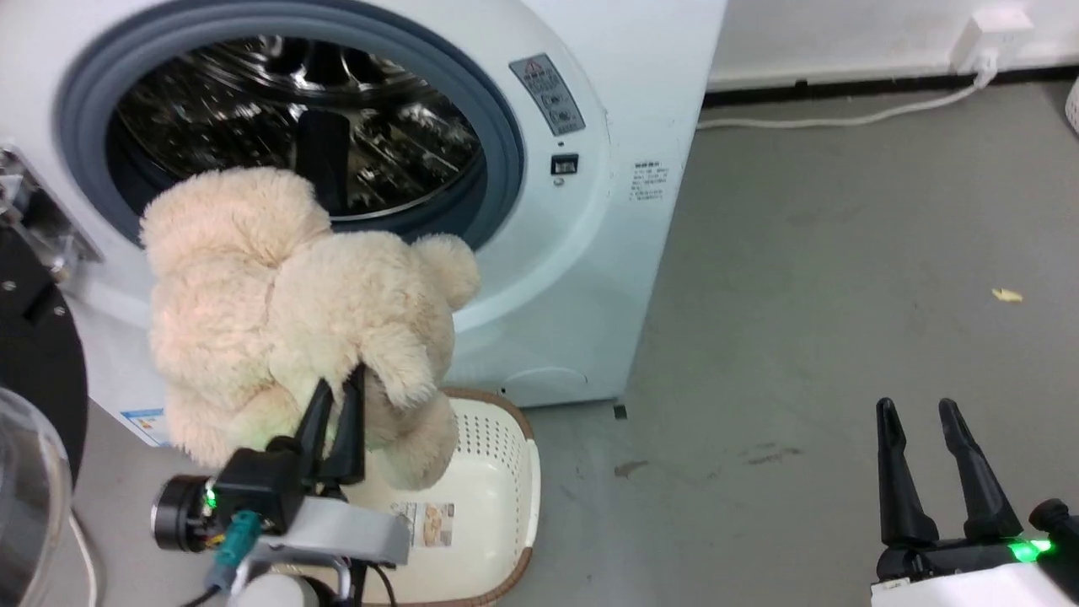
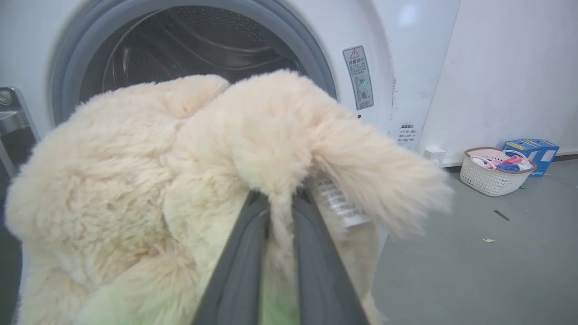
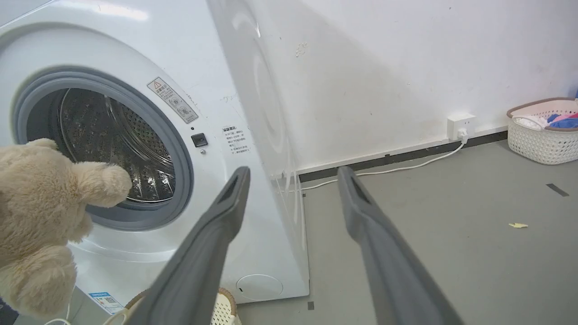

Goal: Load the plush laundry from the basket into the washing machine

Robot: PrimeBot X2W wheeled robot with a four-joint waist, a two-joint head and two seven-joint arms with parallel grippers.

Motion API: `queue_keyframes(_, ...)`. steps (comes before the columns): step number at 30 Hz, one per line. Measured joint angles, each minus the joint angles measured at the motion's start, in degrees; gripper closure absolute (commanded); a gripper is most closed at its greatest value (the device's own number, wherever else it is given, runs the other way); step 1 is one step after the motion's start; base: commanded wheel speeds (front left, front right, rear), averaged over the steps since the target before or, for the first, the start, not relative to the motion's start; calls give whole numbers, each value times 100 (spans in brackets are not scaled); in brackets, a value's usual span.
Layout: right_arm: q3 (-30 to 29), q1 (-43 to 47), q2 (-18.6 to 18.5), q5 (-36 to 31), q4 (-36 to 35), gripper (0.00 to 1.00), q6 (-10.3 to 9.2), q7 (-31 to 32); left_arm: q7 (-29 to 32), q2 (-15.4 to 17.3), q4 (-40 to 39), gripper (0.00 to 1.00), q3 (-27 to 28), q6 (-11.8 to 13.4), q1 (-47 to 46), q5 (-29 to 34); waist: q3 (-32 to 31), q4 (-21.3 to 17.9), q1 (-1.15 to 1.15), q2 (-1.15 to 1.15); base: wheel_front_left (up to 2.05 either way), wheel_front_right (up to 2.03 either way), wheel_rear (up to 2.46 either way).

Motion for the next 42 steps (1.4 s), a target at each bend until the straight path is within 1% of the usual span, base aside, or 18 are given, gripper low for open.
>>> queue_keyframes(2,-9,-5,-2,29,-41,0,0,0,1,32,20,100,67,-111,-107,-5,127,-37,0,0,0,0,0)
queue_keyframes(4,-24,-31,-11,98,-71,0,0,0,1,118,142,100,98,-171,-366,33,295,-74,0,0,0,0,0)
queue_keyframes(6,-21,-125,-31,198,-98,0,0,0,36,223,376,100,162,-156,-715,101,487,-116,1,0,0,0,0)
queue_keyframes(9,2,-277,-69,316,-110,0,0,0,283,407,595,100,305,-133,-1349,134,795,-195,2,0,0,0,0)
queue_keyframes(12,41,-457,-116,445,-109,0,0,0,670,649,757,100,367,-164,-2093,220,1129,-284,2,0,0,0,0)
queue_keyframes(18,74,-810,-147,694,-69,0,0,0,1553,1201,1068,100,495,-372,-3505,242,1773,-509,2,0,0,0,0)
queue_keyframes(22,56,-1031,-190,828,-63,0,0,0,2085,1379,1454,100,438,-446,-4586,355,2226,-628,2,0,0,0,0)
queue_keyframes(24,-34,-1165,-194,882,-43,0,0,0,2258,1374,1750,100,458,-434,-5102,353,2442,-687,2,0,0,0,0)
queue_keyframes(27,-146,-1341,-203,971,-21,0,0,0,2438,1373,2241,100,471,-337,-5757,365,2724,-780,2,0,0,0,0)
queue_keyframes(30,-144,-1524,-211,1036,3,0,0,0,2498,1393,2672,100,489,-249,-6340,387,2953,-894,2,0,0,0,0)
queue_keyframes(33,-211,-1572,-183,1207,43,0,0,0,2557,1404,3089,100,581,-121,-6726,357,3074,-1065,1,0,0,0,0)
queue_keyframes(37,-246,-1626,-177,1336,33,0,-1,0,2644,1419,3455,100,590,18,-7363,403,3331,-1164,1,0,0,0,0)
queue_keyframes(42,-179,-1668,-148,1380,41,0,-1,0,2668,1493,3942,100,414,54,-7661,576,3574,-1227,1,0,0,0,0)
